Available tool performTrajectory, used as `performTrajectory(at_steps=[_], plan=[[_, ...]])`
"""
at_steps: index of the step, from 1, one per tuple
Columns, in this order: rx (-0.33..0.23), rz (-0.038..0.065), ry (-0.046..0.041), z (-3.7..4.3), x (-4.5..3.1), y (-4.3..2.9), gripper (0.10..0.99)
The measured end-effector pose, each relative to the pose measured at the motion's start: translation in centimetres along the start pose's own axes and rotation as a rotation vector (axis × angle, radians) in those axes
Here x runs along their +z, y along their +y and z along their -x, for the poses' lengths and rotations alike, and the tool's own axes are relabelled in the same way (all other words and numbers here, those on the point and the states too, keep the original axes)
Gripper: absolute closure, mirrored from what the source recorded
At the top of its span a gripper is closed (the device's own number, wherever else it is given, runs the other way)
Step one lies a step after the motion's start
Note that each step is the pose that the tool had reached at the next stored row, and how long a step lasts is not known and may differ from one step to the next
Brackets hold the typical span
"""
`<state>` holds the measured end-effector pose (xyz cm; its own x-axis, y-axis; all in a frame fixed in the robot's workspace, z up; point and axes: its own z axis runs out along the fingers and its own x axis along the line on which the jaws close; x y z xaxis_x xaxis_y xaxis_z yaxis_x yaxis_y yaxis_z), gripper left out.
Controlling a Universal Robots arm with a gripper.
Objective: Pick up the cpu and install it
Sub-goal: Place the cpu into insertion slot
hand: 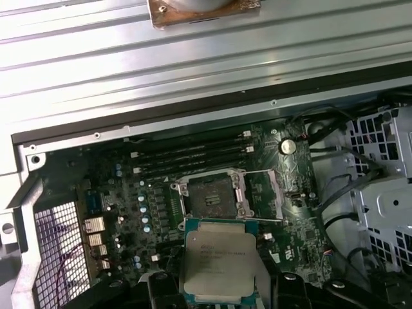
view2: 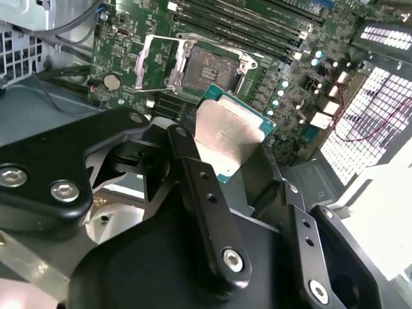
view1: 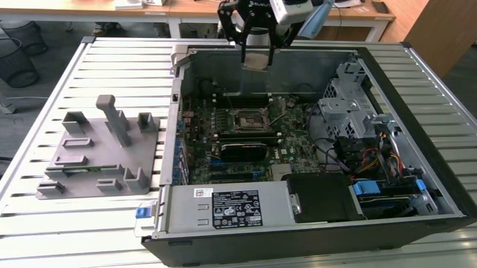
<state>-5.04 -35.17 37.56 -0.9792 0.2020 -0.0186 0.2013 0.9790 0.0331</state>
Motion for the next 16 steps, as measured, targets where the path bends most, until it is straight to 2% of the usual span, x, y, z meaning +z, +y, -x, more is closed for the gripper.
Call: performTrajectory(at_steps=[16], plan=[[0.189, -0.009, -0.0073, -0.03, 0.14, 0.12, 0.557]])
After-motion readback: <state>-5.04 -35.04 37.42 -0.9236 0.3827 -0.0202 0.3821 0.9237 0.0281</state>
